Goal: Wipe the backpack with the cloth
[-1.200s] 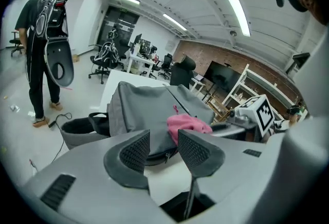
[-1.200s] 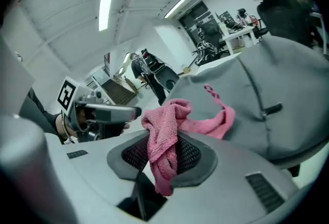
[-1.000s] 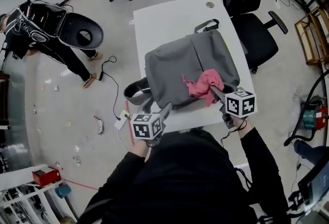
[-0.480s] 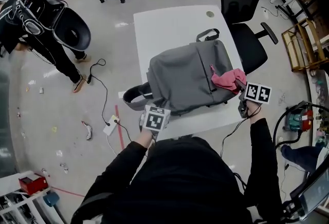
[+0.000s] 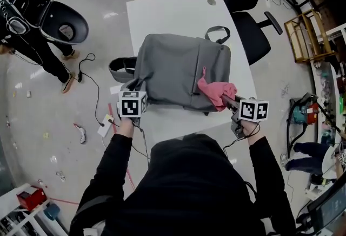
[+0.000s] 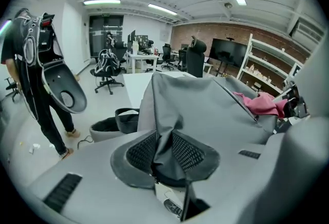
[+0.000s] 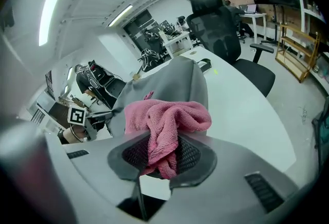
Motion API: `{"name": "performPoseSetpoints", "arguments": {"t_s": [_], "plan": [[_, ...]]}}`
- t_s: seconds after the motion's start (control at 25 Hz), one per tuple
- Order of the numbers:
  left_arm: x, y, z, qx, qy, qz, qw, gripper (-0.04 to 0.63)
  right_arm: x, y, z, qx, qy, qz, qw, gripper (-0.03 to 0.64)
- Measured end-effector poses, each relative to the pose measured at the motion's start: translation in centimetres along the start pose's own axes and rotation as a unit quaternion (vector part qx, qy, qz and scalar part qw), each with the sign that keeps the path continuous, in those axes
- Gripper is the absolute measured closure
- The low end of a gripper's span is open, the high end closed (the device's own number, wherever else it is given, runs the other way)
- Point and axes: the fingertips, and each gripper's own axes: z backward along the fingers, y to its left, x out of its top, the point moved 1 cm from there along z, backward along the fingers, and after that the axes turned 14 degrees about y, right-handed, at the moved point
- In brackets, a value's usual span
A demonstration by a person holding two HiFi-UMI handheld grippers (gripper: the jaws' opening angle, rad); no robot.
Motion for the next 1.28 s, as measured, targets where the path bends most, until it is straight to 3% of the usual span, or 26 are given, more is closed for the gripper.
{"name": "performPoseSetpoints", "arguments": {"t_s": [0.12, 0.24, 0.36, 0.48, 0.64, 0.8, 0.92, 1.08, 1.2, 1.28], "plan": [[0.2, 0.1, 1.9, 0.051, -0.027, 0.025, 0.998, 0.465, 0.9, -1.7, 1.2, -0.003, -0.006, 0.029, 1.0, 0.512], [-0.6, -1.2, 4.9, 0.086, -0.072, 0.094, 0.9892, 0.465, 3.9, -6.3, 3.3, -0.033, -0.032, 0.046, 0.998, 0.512], [-0.8, -4.2, 7.3, 0.094, -0.116, 0.148, 0.9777, 0.465, 8.4, -11.2, 5.4, -0.059, -0.07, 0.06, 0.994, 0.512], [0.2, -9.6, 8.0, 0.089, -0.145, 0.156, 0.9729, 0.465, 13.4, -14.7, 7.4, -0.067, -0.115, 0.091, 0.987, 0.512], [0.1, -19.9, 6.8, 0.07, -0.162, 0.191, 0.9657, 0.465, 18.4, -15.4, 7.6, -0.035, -0.123, 0.214, 0.968, 0.511], [-0.4, -28.5, 4.7, 0.056, -0.146, 0.219, 0.963, 0.465, 16.7, -13.0, 3.9, 0.054, -0.054, 0.307, 0.949, 0.511], [-0.3, -30.6, 4.8, 0.069, -0.138, 0.211, 0.9652, 0.465, 12.1, -9.5, 2.2, 0.134, 0.0, 0.353, 0.926, 0.511], [-1.1, -30.1, 5.3, 0.092, -0.134, 0.242, 0.9567, 0.465, 2.6, -5.2, 2.8, 0.241, 0.069, 0.372, 0.894, 0.512], [-0.4, -30.0, 4.6, 0.095, -0.134, 0.247, 0.955, 0.465, -3.9, -1.9, 4.2, 0.313, 0.119, 0.42, 0.843, 0.511], [0.8, -30.5, 4.0, 0.084, -0.138, 0.234, 0.9588, 0.465, -6.3, -0.9, 4.3, 0.333, 0.139, 0.461, 0.811, 0.511]]}}
